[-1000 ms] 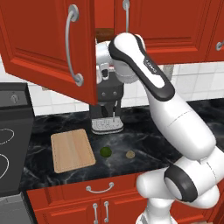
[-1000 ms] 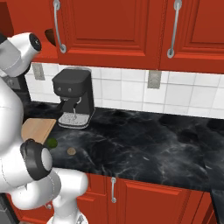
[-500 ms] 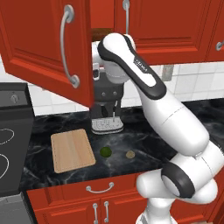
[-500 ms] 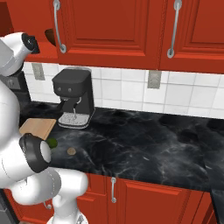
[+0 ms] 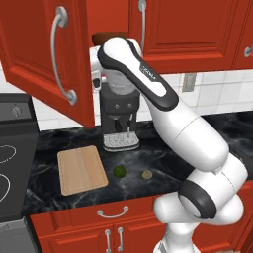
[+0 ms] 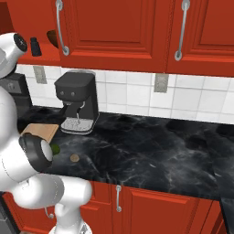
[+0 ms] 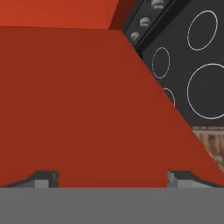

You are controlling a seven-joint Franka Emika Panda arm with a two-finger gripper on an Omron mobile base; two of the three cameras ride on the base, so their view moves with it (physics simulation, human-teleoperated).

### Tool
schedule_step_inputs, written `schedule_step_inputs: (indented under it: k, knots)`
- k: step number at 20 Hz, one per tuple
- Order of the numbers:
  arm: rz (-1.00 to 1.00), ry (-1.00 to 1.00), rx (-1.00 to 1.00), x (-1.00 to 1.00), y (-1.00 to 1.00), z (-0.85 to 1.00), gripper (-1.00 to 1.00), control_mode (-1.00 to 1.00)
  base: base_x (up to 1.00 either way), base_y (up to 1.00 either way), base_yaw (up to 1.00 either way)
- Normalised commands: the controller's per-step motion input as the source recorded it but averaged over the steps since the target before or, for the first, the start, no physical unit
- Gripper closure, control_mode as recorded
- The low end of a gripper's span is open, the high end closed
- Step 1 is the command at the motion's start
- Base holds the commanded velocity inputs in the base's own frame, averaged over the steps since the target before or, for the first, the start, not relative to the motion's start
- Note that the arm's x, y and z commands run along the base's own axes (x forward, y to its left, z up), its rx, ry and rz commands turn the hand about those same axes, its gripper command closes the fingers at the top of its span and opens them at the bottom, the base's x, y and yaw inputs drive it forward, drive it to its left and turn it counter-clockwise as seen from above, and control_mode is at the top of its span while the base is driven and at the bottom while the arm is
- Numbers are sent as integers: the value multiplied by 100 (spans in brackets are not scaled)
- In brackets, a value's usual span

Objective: Open the cabinet. Place the bowl and condiment on the counter. Then place the lime and garlic on the cutting board.

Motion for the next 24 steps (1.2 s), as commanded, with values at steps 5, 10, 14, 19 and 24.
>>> schedule_step_inputs:
  k: [5,10,14,19,24]
  knots:
    - [0,2,0,-6,35,1,-100,-100,0,0,0]
    - [0,1,0,-16,33,7,-100,-100,0,0,0]
    - [0,0,0,-20,30,9,-100,-100,0,0,0]
    - [0,3,0,-12,29,2,-100,-100,0,0,0]
    - [0,1,0,-11,12,0,-100,-100,0,0,0]
